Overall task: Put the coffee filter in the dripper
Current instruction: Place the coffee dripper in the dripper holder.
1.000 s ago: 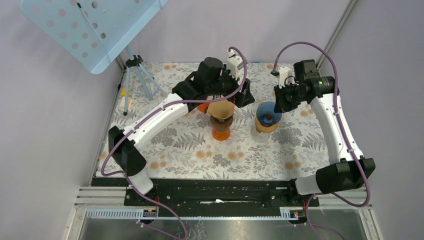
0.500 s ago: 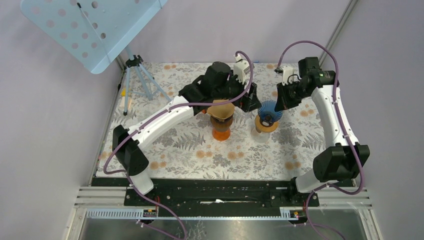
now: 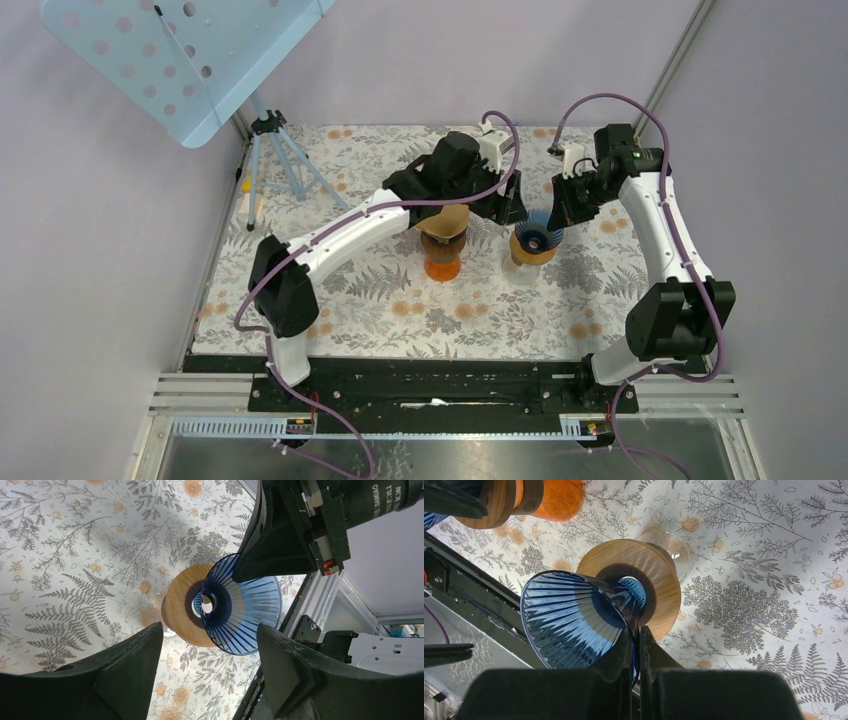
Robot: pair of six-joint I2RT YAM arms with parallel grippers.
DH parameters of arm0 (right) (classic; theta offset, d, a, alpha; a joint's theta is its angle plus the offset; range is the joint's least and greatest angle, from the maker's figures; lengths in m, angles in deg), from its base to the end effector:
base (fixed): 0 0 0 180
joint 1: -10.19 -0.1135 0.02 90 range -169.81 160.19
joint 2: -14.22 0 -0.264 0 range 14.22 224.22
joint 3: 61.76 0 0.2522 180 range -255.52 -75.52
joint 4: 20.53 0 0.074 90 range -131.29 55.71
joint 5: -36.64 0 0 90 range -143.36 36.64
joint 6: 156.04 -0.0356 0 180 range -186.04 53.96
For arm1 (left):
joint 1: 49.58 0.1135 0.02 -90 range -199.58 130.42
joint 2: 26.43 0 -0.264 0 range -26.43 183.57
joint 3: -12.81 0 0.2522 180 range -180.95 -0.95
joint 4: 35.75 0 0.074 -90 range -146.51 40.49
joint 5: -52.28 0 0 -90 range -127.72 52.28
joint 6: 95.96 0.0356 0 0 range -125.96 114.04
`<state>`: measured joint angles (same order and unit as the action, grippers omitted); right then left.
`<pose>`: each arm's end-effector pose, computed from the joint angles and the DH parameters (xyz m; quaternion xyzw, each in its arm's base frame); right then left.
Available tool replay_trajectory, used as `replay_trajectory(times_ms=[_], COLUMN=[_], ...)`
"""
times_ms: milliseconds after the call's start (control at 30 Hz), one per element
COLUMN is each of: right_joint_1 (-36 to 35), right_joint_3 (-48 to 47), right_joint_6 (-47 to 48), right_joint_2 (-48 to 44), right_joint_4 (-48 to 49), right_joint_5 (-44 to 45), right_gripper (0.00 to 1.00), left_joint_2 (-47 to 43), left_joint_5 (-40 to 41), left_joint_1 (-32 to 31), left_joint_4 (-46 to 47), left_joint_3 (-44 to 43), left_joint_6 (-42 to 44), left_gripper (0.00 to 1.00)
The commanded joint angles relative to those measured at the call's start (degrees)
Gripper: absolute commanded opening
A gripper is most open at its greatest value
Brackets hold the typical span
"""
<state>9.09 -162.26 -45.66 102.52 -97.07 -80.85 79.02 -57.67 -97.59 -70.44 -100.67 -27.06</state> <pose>0.3040 0.0223 0.3355 -0.2283 0.9207 0.1923 0.2514 0.2827 -0.3323 0.3550 0.2835 0.7941 -0.4147 0.3422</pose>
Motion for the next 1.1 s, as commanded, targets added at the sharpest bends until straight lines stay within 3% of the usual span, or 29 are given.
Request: replay_trajectory(times_ms=[0, 333, 1067], right_joint_1=[0.35, 0.47, 0.66], right_joint_3=[1.4, 4.34, 4.64], right_joint_6=[0.54, 0.54, 2.55], right_joint_2=[-0.14, -0.75, 2.19], right_joint_4=[2.0, 4.22, 3.78], right_joint_5=[-1.31, -1.4, 1.12], right_gripper=[0.0, 0.0, 0.0], left_joint_2=[1.61, 4.7, 3.29], left_joint_5=[-0.62, -2.19, -3.51], left_joint_1=[-0.45, -0.96, -1.2], left_joint_4=[1.92, 1.82, 5.05], left_joint_3=[-4.25, -3.91, 2.87], left_joint_6=[-1.79, -2.02, -0.09], left_gripper=[0.71, 0.6, 0.53])
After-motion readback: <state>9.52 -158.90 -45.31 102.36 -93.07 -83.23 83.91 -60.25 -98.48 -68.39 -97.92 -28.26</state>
